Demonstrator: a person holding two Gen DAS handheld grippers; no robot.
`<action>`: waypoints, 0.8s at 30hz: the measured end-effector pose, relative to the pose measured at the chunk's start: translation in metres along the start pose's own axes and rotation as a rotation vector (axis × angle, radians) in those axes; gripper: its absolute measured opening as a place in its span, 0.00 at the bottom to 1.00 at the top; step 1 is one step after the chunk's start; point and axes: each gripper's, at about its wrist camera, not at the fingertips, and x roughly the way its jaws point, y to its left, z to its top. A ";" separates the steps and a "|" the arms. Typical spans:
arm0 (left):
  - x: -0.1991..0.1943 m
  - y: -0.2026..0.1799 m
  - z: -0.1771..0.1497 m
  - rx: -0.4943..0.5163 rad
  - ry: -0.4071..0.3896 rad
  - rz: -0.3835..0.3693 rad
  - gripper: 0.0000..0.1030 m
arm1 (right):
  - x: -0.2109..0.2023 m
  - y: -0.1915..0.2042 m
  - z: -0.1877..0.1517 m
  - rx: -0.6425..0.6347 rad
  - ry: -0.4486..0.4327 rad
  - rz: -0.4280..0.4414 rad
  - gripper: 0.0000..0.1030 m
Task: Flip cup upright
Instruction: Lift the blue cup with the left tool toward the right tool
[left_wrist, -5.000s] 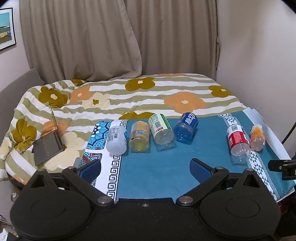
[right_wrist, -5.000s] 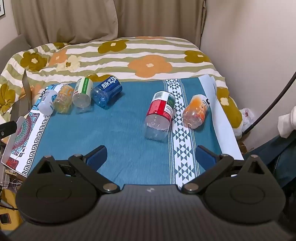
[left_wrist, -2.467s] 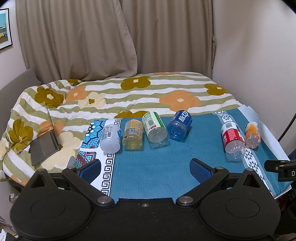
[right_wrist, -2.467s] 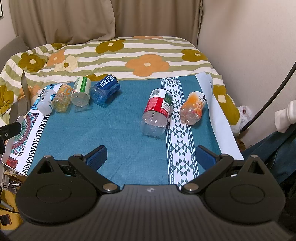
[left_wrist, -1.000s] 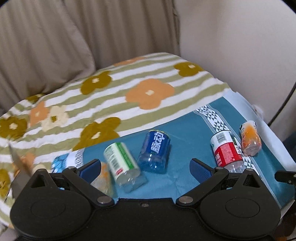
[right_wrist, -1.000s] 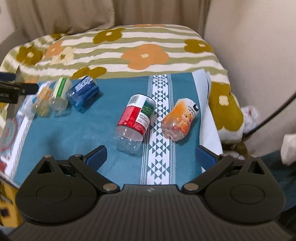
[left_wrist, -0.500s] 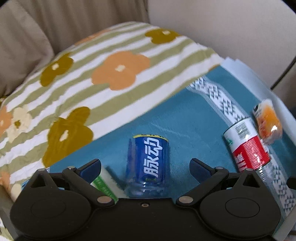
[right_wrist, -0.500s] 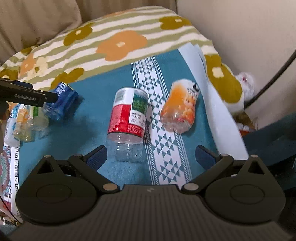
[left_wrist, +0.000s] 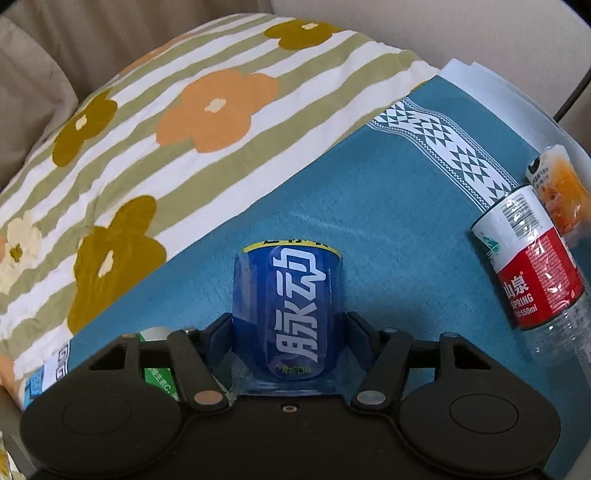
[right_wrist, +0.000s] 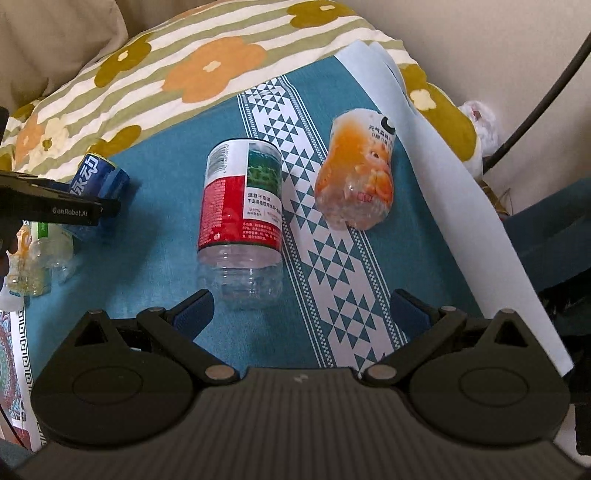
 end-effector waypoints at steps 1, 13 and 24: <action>0.000 -0.001 0.000 0.006 -0.002 0.005 0.67 | 0.000 0.000 0.000 0.003 0.000 0.002 1.00; -0.025 -0.013 0.001 -0.003 -0.042 0.034 0.66 | -0.015 -0.008 0.000 -0.017 -0.033 0.018 1.00; -0.081 -0.036 -0.018 -0.114 -0.090 0.048 0.66 | -0.047 -0.022 -0.006 -0.108 -0.087 0.077 1.00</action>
